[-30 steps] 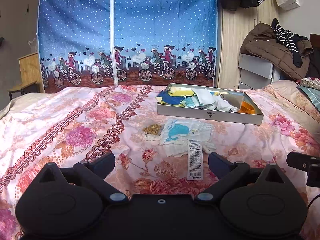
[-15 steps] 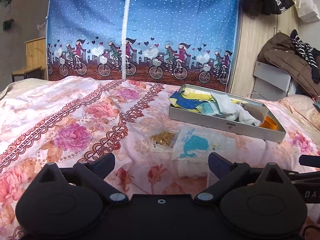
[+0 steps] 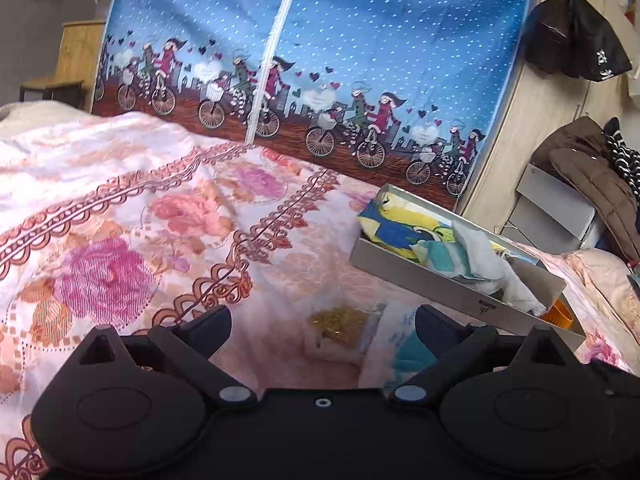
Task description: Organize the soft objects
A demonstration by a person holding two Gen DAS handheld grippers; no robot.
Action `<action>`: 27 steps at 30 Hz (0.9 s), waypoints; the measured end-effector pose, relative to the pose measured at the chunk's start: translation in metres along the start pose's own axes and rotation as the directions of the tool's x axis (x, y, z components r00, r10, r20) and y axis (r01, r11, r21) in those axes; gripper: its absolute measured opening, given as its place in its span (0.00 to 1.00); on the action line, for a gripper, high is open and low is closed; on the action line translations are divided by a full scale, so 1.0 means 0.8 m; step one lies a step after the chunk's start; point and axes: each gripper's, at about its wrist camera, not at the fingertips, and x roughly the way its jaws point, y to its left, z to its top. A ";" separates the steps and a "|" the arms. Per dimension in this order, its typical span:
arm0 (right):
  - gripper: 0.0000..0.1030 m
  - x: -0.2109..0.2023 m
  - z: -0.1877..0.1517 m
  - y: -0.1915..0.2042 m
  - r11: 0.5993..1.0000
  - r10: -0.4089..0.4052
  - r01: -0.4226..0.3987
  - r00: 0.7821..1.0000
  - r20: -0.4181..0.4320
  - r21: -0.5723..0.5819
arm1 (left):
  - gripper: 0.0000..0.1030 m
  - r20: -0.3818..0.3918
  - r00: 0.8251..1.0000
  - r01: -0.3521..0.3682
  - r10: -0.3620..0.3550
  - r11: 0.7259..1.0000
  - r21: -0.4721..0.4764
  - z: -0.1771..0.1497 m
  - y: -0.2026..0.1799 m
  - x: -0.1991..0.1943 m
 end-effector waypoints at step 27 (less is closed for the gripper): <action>0.30 -0.008 0.000 -0.023 1.000 0.004 0.001 0.987 -0.162 0.031 | 0.95 -0.074 0.997 0.016 -0.008 0.993 0.115 -0.025 -0.008 0.013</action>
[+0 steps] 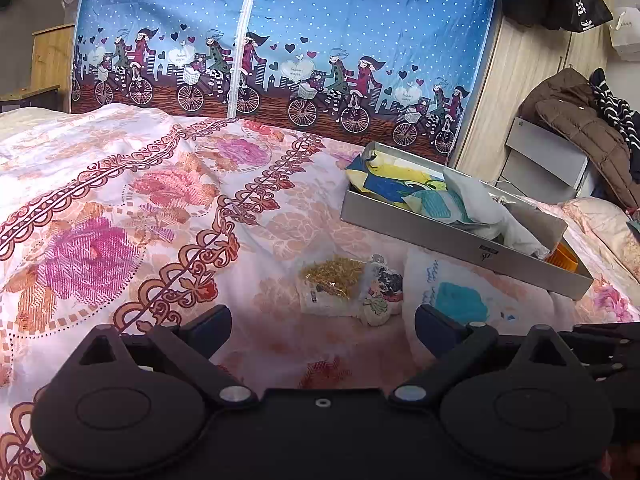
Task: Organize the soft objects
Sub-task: 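Grasp the whale-print towel with the right tool while the left tool grasps the gold packet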
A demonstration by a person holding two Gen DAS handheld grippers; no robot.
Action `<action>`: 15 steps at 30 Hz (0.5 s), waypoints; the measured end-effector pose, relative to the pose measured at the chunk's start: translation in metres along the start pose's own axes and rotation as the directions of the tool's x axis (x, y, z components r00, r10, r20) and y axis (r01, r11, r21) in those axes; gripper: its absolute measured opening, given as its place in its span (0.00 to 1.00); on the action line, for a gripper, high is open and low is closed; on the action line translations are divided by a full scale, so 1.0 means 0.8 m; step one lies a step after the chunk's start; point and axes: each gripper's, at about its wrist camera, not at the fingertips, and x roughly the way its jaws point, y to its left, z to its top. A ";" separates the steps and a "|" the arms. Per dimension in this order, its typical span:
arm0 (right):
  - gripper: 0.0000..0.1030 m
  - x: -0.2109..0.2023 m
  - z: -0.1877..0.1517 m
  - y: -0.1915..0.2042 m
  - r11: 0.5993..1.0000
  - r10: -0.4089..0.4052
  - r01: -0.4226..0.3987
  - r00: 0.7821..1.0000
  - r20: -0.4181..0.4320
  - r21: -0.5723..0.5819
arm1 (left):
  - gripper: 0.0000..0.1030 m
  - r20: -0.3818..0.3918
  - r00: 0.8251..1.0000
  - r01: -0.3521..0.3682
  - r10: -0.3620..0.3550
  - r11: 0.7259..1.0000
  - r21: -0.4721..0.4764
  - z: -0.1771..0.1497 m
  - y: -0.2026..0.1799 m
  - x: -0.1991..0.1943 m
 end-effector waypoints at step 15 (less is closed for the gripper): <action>0.16 -0.019 0.004 -0.020 0.977 -0.199 0.200 0.980 0.027 -0.068 | 0.94 -0.019 1.000 0.012 -0.012 0.999 0.029 -0.004 -0.005 0.003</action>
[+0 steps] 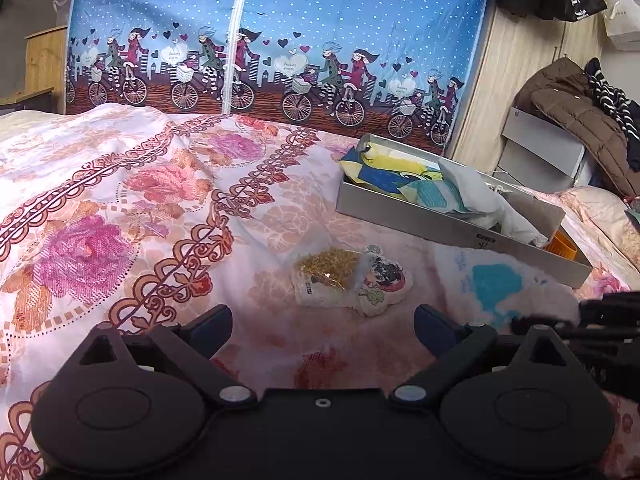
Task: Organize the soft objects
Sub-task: 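Grasp the whale-print towel with the right tool while the left tool grasps the gold packet, then carry the whale towel and gold packet over the grey tray with both tools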
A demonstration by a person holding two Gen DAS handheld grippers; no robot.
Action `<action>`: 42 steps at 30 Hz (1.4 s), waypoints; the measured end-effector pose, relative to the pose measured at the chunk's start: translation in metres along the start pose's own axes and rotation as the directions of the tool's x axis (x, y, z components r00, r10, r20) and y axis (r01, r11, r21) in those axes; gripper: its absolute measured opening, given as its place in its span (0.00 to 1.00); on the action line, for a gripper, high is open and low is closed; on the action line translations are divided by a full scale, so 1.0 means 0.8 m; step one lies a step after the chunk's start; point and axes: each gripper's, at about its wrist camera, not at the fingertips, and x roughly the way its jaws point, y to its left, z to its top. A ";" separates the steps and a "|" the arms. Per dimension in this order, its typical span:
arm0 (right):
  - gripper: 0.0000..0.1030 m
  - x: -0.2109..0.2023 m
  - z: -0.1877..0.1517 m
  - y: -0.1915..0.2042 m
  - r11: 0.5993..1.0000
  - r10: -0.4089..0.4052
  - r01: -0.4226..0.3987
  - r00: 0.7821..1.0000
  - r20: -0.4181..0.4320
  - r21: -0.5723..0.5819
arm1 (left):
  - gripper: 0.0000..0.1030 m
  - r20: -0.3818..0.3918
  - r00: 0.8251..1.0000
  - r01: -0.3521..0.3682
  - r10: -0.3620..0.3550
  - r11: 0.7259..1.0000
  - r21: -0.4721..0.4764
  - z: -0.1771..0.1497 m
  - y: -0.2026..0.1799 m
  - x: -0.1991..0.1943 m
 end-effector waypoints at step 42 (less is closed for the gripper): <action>0.16 -0.015 0.000 -0.075 0.980 -0.061 0.049 0.997 0.057 0.195 | 0.21 0.047 0.997 0.048 -0.054 0.991 0.121 0.028 0.001 0.053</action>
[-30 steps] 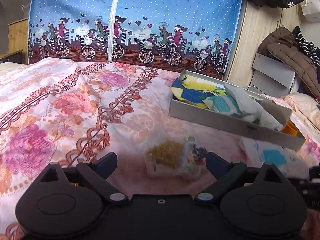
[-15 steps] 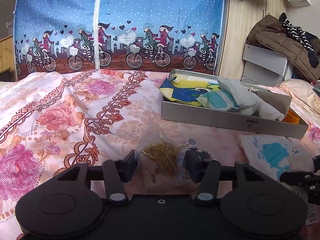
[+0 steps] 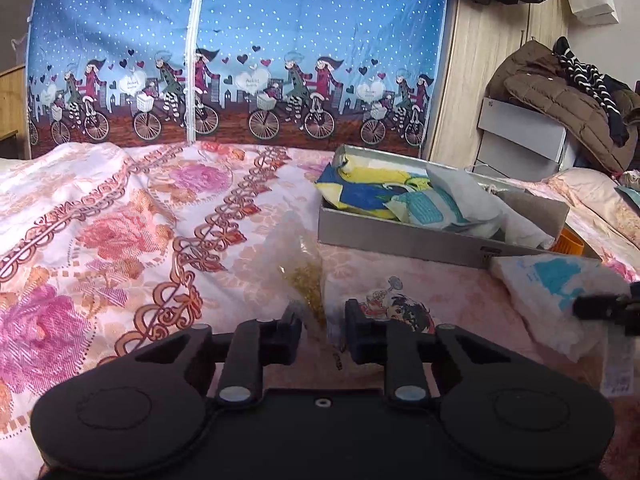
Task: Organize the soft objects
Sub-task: 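Carry the whale towel and gold packet over the grey tray with both tools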
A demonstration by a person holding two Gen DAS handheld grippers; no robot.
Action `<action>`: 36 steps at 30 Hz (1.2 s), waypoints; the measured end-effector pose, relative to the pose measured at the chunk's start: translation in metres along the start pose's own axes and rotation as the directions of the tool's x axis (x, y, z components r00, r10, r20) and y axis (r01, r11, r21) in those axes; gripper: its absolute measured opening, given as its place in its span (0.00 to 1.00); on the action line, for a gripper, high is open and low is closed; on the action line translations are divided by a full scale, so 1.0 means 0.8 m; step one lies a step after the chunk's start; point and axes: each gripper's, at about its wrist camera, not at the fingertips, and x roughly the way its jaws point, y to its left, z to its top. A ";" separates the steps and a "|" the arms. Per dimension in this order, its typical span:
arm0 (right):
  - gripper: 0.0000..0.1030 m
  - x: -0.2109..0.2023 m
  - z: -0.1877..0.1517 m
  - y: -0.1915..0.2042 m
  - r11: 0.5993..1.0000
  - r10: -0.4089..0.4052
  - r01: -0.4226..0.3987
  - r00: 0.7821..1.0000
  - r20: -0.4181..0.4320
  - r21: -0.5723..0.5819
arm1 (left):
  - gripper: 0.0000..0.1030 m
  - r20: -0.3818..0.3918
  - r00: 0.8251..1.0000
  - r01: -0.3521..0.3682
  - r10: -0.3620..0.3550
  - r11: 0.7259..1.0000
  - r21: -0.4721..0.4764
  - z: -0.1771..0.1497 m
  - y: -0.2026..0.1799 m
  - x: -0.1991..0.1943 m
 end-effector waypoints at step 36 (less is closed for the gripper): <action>0.16 -0.059 0.037 -0.033 0.985 0.121 -0.133 0.986 0.114 0.107 | 0.08 0.121 0.985 0.086 -0.125 0.956 0.281 0.004 -0.091 -0.089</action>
